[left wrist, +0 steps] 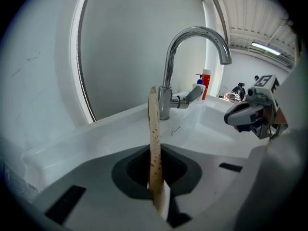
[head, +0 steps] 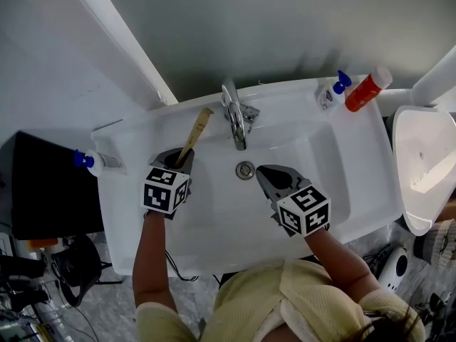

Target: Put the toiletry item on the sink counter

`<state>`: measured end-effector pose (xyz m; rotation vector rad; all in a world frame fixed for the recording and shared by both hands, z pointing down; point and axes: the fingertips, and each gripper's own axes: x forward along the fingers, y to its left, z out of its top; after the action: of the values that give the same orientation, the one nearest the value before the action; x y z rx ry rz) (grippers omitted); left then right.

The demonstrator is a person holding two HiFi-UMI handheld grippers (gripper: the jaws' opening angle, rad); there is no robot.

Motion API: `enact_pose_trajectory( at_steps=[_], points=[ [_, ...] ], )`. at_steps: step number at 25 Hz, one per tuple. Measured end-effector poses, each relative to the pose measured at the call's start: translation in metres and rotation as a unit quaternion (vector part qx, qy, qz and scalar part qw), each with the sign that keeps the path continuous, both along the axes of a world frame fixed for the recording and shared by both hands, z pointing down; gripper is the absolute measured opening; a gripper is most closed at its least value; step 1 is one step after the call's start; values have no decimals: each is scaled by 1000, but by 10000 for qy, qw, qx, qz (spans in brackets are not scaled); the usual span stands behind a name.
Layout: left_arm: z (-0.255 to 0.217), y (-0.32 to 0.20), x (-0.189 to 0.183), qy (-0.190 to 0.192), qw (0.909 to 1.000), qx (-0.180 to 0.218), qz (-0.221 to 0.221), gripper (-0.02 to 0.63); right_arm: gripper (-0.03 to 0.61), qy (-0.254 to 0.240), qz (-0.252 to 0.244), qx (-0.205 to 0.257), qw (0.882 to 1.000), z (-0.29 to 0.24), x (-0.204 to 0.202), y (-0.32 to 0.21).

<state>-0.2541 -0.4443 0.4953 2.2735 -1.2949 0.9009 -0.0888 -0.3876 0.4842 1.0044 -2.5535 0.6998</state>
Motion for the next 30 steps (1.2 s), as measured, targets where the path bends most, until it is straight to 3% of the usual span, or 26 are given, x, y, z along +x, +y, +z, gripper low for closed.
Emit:
enact_pose_trajectory(
  at_steps=[11,19,24,27,30],
  points=[
    [6,-22,-3,-632,9957,-69,668,44,28,-24,-173,-155,9997,9,-3,0],
    [17,-31,-6,-1461,9803,32,1326,44,27,4,-262,-277,9993,18,-3,3],
    [24,-41,-14,-2142,9648,131,1520,44,28,21,-277,-343,9990,23,0,4],
    [28,-43,-14,-2256,9600,106,1655,44,28,13,-274,-366,9990,24,1,3],
    [30,-48,-16,-2178,9624,42,1620,45,28,8,-279,-407,9988,26,2,5]
  ],
)
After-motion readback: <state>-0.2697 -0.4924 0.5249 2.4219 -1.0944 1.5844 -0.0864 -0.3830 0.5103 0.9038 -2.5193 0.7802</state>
